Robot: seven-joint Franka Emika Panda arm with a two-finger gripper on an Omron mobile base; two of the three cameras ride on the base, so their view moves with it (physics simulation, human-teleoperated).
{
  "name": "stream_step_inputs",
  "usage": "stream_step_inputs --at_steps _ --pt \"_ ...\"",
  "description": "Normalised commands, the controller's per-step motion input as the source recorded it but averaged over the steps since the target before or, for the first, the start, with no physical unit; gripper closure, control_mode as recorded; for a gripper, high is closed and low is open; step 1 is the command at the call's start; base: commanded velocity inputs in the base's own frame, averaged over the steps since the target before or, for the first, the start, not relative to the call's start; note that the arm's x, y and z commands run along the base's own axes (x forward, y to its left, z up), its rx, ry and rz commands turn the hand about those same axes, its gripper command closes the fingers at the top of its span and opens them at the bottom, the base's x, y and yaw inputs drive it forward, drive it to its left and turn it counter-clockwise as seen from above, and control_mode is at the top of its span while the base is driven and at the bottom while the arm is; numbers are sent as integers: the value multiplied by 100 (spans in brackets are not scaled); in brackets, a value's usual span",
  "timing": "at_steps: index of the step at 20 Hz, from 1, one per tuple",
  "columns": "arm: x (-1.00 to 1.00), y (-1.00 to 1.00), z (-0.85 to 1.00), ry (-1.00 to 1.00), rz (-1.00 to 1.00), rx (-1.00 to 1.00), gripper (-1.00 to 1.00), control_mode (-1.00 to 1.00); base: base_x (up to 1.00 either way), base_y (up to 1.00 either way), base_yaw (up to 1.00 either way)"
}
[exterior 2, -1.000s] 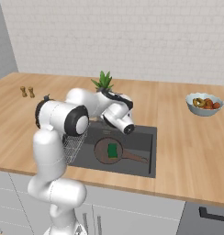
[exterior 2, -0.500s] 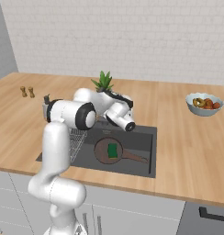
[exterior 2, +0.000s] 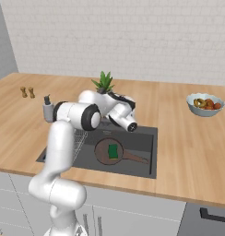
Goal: Pick the pan and sponge and place them into the sink. Then turn on the water.
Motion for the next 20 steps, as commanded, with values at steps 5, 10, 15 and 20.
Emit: stream_step_inputs --at_steps 5,10,15,20 --pt "32 -18 -11 1 0 3 100 -100 0 0 0" --pt "5 -46 -9 3 -2 8 100 -100 0 0 0" --pt "0 -66 -11 6 -5 12 100 -100 0 0 0" --pt "2 -81 -14 13 -8 15 100 -100 0 0 0"
